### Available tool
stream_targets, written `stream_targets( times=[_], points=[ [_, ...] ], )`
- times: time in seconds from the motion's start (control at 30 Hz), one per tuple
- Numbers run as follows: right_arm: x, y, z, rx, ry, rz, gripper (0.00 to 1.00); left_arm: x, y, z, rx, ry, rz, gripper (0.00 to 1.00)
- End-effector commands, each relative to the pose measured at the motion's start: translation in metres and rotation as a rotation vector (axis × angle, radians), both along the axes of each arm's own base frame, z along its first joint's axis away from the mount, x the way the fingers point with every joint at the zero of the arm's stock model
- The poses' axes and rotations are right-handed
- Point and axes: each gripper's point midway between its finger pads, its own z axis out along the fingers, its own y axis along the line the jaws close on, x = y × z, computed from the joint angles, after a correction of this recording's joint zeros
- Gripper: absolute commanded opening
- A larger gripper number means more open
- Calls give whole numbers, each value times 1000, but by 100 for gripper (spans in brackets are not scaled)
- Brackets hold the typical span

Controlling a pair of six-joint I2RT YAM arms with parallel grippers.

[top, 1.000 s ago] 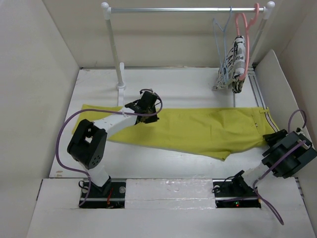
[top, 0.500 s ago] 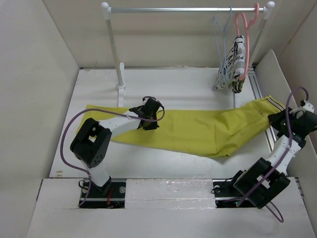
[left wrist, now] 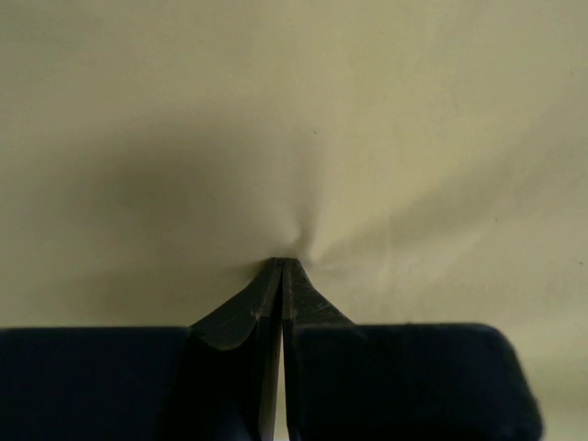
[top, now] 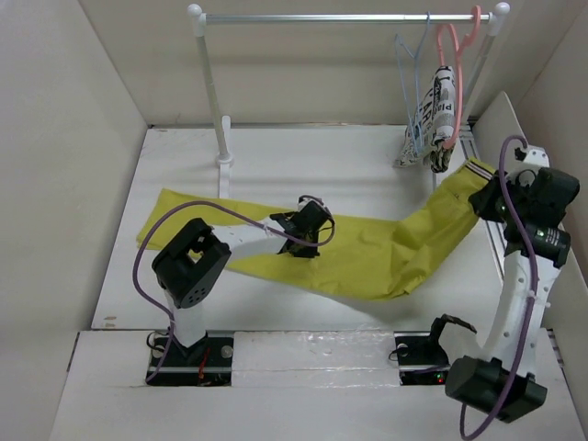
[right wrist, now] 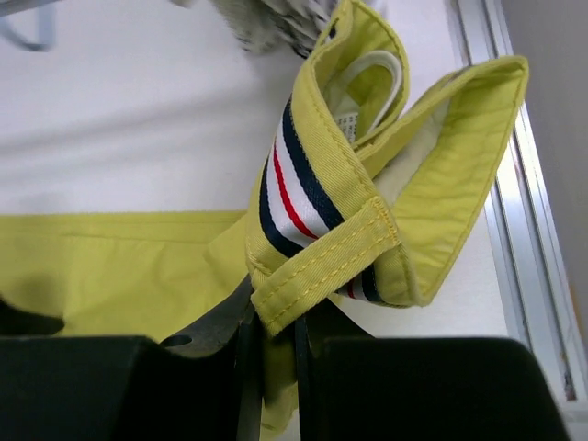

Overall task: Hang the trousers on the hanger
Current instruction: Fold the trousers at the center of the board.

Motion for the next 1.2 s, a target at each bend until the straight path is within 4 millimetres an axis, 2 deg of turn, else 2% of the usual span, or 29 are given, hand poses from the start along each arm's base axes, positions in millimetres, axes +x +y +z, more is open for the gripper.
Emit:
stream_targets(
  times=[0.0, 0.13, 0.17, 0.2, 0.27, 0.3, 0.33, 0.37, 0.4, 0.47, 0.5, 0.53, 0.57, 0.6, 0.63, 0.67, 0.7, 0.73, 0.77, 0.83, 0.87, 0.9, 0.93, 0.97, 1.03, 1.07, 1.1, 1.13, 1.17],
  points=[
    [-12, 35, 44, -76, -77, 116, 0, 0, 0, -13, 14, 15, 7, 0],
    [-26, 61, 65, -73, -147, 174, 0, -13, -12, -24, 8, 50, -31, 0],
    [-29, 59, 76, -83, -173, 151, 0, -14, -14, -26, 1, 57, -28, 0],
    [-32, 62, 97, -102, -222, 158, 0, -16, -25, -22, -18, 52, -46, 0],
    [-34, 64, 125, -125, -281, 162, 0, -25, -42, -22, -38, 69, -76, 0],
    [-34, 66, 151, -141, -335, 168, 0, -22, -57, -14, -65, 62, -88, 0],
    [-35, 67, 164, -149, -365, 176, 0, -25, -70, -10, -92, 75, -109, 0],
    [-35, 70, 177, -153, -393, 190, 0, -30, -80, -17, -84, 87, -126, 0],
    [-34, 71, 195, -167, -433, 198, 0, -30, -102, -5, -133, 96, -151, 0],
    [-35, 78, 212, -137, -474, 219, 0, -33, -120, -9, -142, 112, -170, 0],
    [-35, 80, 219, -137, -493, 224, 0, -34, -139, 4, -173, 107, -187, 0],
    [-39, 82, 228, -139, -517, 228, 0, -37, -149, 6, -202, 133, -202, 0],
    [-41, 83, 229, -133, -521, 228, 0, -43, -157, -2, -201, 165, -217, 0],
    [-44, 87, 230, -128, -530, 241, 0, -48, -171, 6, -226, 172, -242, 0],
    [-52, 90, 233, -134, -552, 245, 0, -49, -175, 6, -233, 188, -245, 0],
    [-50, 93, 227, -121, -542, 257, 0, -54, -178, 3, -225, 195, -252, 0],
    [-50, 97, 228, -117, -560, 277, 0, -54, -177, 4, -226, 197, -252, 0],
    [-52, 101, 228, -111, -575, 293, 0, -54, -176, 5, -227, 192, -249, 0],
    [-47, 106, 222, -76, -568, 316, 0, -53, -174, 19, -242, 165, -245, 0],
    [-45, 116, 232, -61, -618, 354, 0, -41, -155, 29, -232, 118, -198, 0],
    [-40, 117, 232, -52, -616, 352, 0, -23, -144, 63, -290, 66, -166, 0],
    [-40, 120, 239, -51, -633, 361, 0, -18, -129, 69, -309, 50, -142, 0],
    [-40, 130, 243, -41, -645, 396, 0, -9, -119, 85, -349, 30, -117, 0],
    [-36, 132, 244, -32, -646, 397, 0, 12, -99, 130, -437, -42, -66, 0],
    [-25, 143, 247, -11, -654, 432, 0, 27, -65, 148, -466, -99, 8, 0],
    [-21, 152, 246, 3, -653, 458, 0, 43, -36, 179, -507, -172, 70, 0],
    [-10, 160, 244, 14, -645, 479, 0, 46, -13, 176, -485, -183, 111, 0],
    [-4, 168, 241, 27, -636, 496, 0, 54, 6, 182, -482, -214, 160, 0],
    [-1, 183, 239, 34, -631, 516, 0, 57, 26, 198, -504, -251, 197, 0]
  ],
)
